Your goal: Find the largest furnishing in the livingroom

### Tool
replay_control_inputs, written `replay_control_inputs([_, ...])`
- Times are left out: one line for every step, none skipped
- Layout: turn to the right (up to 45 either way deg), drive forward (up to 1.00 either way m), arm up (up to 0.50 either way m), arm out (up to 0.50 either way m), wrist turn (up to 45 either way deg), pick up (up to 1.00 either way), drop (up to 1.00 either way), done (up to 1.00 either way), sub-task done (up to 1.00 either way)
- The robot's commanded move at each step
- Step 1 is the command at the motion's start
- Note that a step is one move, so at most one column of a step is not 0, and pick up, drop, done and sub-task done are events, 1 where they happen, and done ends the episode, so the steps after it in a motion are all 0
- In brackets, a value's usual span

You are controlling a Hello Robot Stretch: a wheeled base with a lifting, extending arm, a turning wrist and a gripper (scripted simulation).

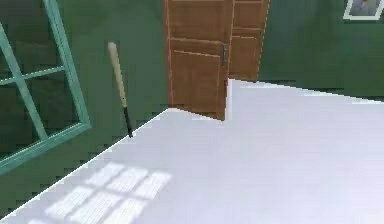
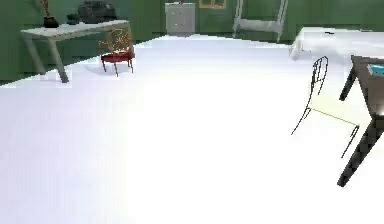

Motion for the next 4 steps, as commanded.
replay_control_inputs([24.0, 0.0, 0.0, 0.0, 0.0, 0.0, 0.0, 0.0, 0.0])
replay_control_inputs([0.0, 1.0, 0.0, 0.0, 0.0, 0.0, 0.0, 0.0, 0.0])
replay_control_inputs([0.0, 1.0, 0.0, 0.0, 0.0, 0.0, 0.0, 0.0, 0.0])
replay_control_inputs([0.0, 0.25, 0.0, 0.0, 0.0, 0.0, 0.0, 0.0, 0.0])
